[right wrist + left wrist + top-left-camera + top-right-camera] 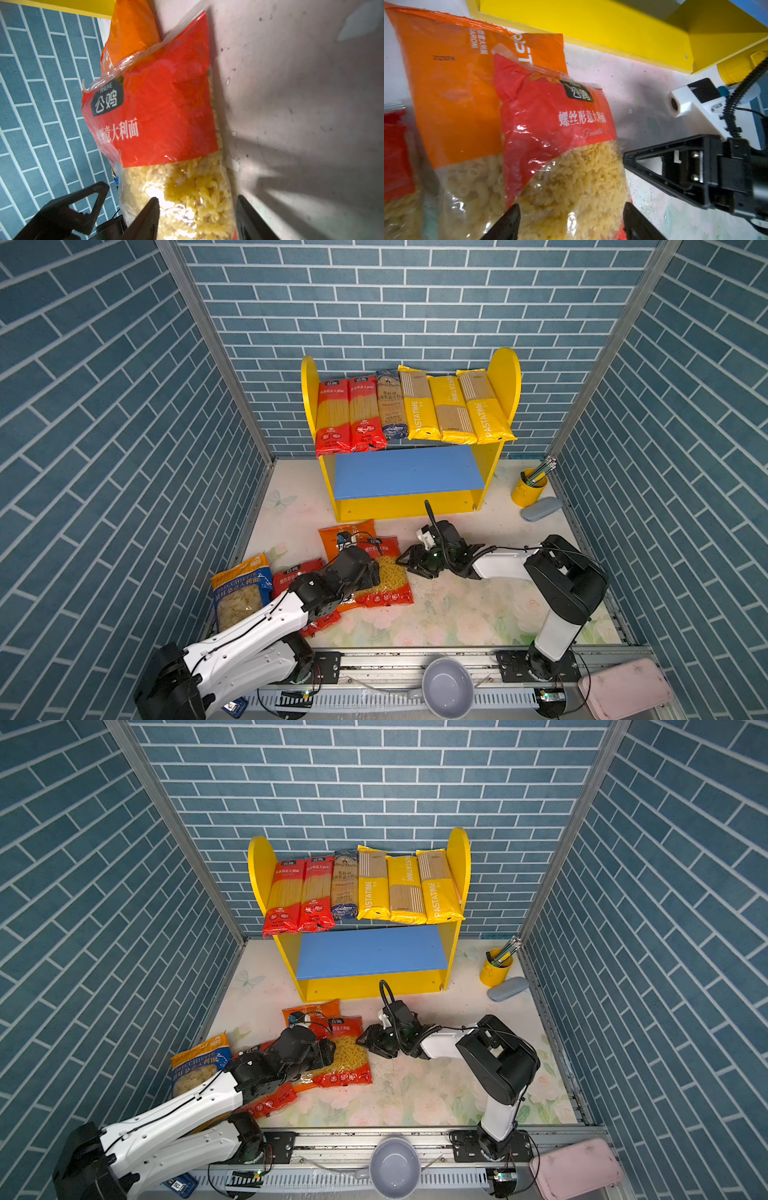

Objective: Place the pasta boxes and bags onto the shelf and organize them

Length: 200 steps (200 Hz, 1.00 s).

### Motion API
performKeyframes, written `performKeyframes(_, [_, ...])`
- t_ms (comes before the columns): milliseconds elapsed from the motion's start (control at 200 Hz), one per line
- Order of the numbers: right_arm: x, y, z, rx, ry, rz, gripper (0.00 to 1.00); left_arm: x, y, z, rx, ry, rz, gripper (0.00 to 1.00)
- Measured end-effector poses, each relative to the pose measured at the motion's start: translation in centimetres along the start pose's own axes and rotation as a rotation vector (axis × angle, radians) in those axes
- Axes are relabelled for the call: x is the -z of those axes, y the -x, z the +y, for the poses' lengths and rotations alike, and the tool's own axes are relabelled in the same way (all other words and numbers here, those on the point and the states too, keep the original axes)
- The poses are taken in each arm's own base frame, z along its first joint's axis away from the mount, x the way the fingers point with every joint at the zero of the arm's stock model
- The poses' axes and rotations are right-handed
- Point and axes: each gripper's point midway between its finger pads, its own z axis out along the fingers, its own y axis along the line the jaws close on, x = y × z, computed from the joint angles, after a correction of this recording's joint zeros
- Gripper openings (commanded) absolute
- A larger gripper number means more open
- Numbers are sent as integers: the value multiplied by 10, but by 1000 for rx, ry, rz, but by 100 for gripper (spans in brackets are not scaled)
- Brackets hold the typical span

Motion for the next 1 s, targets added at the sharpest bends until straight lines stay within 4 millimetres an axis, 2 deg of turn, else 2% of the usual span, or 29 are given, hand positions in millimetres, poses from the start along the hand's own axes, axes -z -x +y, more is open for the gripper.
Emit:
performKeyframes(155, [-3, -1, 3, 6, 22, 11, 56, -3, -5, 13, 2, 38, 26, 78])
performKeyframes(245, [-11, -3, 0, 8, 41, 35, 52, -11, -17, 18, 9, 35, 56, 78])
performKeyframes(370, [-21, -5, 2, 6, 78, 65, 42, -24, -31, 20, 11, 44, 110, 76])
performKeyframes(590, [-23, -4, 11, -7, 126, 63, 19, -29, -31, 14, 22, 18, 114, 75])
performKeyframes(670, [-18, -2, 15, -6, 137, 52, 12, -29, -30, 12, 22, 6, 111, 74])
performKeyframes(825, [0, 4, 18, -19, 153, 21, 3, -29, -30, 2, 9, -21, 135, 74])
performKeyframes(1000, [36, 14, 3, -66, 136, -33, 0, -22, -16, -27, -11, -104, 121, 74])
